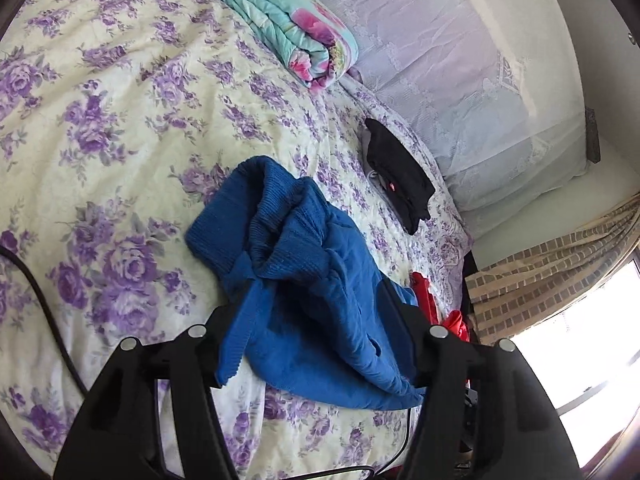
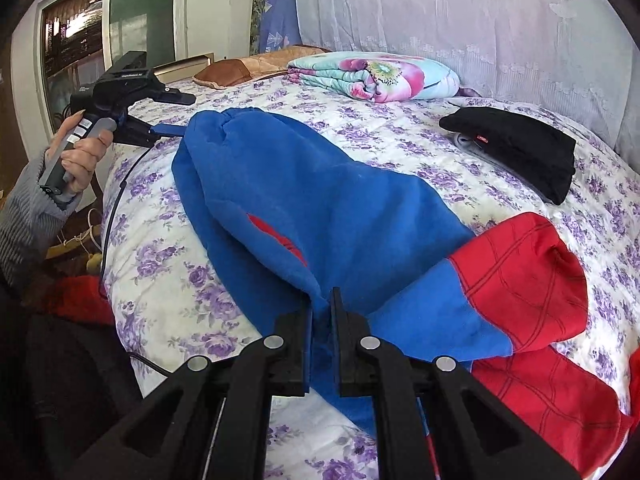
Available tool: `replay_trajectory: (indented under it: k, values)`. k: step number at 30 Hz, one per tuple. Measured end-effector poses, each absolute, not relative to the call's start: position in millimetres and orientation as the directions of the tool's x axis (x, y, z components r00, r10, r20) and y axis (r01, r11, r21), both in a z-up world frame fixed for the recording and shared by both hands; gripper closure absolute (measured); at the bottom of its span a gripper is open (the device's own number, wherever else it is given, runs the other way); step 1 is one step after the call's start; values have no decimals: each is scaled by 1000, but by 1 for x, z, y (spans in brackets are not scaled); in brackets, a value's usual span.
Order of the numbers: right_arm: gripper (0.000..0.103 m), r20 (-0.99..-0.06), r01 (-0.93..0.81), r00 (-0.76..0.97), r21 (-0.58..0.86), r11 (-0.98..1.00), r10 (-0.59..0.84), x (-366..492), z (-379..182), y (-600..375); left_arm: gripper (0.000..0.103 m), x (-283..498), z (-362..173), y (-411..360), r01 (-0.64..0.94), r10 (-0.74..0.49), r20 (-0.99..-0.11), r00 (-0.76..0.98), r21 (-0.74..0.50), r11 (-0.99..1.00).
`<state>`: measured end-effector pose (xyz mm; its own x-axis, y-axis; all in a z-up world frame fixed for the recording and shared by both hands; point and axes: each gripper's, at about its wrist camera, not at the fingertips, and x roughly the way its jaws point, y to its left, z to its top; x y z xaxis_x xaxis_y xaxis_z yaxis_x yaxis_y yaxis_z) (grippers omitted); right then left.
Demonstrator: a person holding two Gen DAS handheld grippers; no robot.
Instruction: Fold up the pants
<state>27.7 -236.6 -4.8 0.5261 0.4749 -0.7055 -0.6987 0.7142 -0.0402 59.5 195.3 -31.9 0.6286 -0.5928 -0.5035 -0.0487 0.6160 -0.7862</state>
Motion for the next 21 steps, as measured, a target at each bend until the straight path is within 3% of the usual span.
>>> replay_trajectory:
  k: [3,6,8,13,18,21]
  values:
    - [95,-704,-697,524,-31,717,480,28,-4,-238,46,72,-37,189,-100,-593,-535,602,-787,609]
    - [95,-705,-697,520,-26,716,481,29,-3,-238,73,80,-35,187,-106,-586,-547,598,-779,619]
    - [95,-704,-698,521,-27,716,482,28,-2,-237,84,83,-33,190,-98,-599,-527,603,-795,599]
    - [95,-691,-719,510,-18,694,511,20,7,-234,87,66,-10,198,-36,-565,-479,671,-783,621]
    - [94,-749,-760,433,-5,650,501,15,-19,-215,87,58,-46,212,-133,-516,-579,630,-736,664]
    - [92,-766,-754,409,23,657,496,20,-32,-212,87,53,-59,215,-132,-529,-566,632,-751,647]
